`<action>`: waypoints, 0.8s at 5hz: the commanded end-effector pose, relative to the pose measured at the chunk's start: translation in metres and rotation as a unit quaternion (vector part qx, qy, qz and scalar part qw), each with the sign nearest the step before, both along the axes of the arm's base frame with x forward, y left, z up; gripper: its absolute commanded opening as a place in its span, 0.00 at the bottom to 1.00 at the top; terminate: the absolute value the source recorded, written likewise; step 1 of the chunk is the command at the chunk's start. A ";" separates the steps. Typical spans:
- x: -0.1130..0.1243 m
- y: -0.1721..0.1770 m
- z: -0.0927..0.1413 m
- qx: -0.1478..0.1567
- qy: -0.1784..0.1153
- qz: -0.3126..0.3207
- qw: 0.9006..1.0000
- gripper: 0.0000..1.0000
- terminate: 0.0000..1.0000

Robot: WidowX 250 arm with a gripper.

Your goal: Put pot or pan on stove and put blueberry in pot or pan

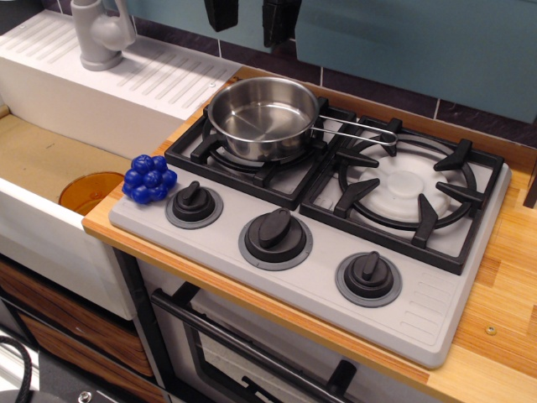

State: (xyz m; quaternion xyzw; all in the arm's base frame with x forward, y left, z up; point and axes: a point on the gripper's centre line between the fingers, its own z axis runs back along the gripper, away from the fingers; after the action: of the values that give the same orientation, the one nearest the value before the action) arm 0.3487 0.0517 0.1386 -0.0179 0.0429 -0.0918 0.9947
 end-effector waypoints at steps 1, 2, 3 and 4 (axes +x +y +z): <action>0.006 -0.002 0.037 0.009 -0.056 -0.003 0.998 1.00 0.00; 0.006 -0.002 0.037 0.009 -0.056 -0.003 0.998 1.00 0.00; -0.019 0.024 0.048 0.017 -0.076 -0.011 0.997 1.00 0.00; -0.031 0.035 0.059 0.021 -0.091 0.015 0.996 1.00 0.00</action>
State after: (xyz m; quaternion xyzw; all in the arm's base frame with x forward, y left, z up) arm 0.3158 0.0934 0.1747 0.0036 -0.0118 -0.0704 0.9974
